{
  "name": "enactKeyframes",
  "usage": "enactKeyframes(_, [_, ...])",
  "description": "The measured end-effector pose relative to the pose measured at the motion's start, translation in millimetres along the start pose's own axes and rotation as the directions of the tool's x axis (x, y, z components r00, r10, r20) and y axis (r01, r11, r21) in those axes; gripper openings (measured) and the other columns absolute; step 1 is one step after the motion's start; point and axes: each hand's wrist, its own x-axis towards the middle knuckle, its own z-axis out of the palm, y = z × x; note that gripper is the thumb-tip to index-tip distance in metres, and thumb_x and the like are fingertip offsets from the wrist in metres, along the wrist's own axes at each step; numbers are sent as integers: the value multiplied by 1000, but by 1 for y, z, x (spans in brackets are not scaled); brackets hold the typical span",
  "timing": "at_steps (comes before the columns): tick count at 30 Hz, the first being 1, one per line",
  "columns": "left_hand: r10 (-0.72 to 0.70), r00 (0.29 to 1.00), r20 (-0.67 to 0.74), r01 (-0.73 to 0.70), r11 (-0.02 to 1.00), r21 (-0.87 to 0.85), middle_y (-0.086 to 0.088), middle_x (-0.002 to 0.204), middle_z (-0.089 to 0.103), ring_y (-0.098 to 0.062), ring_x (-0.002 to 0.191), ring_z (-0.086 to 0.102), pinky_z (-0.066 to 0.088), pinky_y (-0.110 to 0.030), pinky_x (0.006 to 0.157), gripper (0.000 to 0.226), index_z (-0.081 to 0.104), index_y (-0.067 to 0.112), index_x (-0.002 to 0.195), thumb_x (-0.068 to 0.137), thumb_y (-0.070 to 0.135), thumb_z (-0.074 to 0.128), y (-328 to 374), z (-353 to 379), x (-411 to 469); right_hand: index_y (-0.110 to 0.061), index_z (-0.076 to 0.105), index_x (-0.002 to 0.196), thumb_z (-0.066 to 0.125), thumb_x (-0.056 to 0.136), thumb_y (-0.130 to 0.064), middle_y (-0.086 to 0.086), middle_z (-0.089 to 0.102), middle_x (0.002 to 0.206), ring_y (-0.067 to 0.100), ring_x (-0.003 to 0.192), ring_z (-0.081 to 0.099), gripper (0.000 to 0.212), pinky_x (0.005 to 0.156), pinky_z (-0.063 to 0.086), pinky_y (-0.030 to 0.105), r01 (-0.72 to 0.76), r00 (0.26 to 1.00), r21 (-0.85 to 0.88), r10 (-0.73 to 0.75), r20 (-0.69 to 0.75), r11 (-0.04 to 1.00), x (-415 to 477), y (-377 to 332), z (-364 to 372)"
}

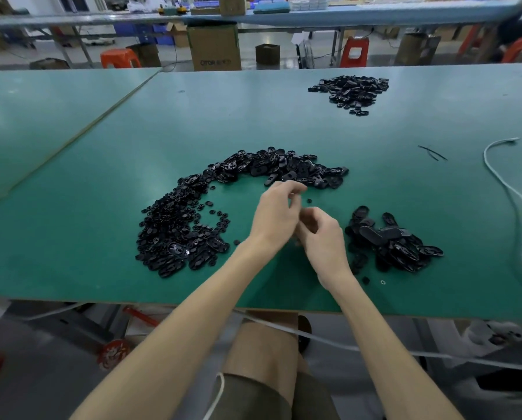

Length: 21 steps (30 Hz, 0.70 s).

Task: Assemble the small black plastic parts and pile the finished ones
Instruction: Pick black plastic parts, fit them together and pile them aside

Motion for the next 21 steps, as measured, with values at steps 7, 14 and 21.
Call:
enactKeyframes(7, [-36,981,193,-47,911,410,-5,170,21,-22,156,20,21,-36,125,59,27,9,161,105,5,45,-36,-13,36,-10,73,103,64,98,-3,1,74,86,6,70,68,12,63,55,25,-8,999,118,11,-32,993,-3,-2,3])
enactKeyframes(14, [-47,945,324,-149,818,555,3,172,12,-16,158,8,5,-42,128,75,13,18,164,98,1,43,-54,6,41,-10,72,101,64,98,-2,2,76,85,8,71,69,12,63,54,23,-6,1000,138,8,-18,990,-3,-2,2])
enactKeyframes(21, [107,965,240,-232,775,587,-6,159,38,-22,151,31,16,-39,126,67,36,10,156,92,7,58,-48,9,26,-9,72,101,65,97,-3,3,76,88,7,69,69,10,64,55,26,-5,1000,144,8,-22,990,-2,-2,1])
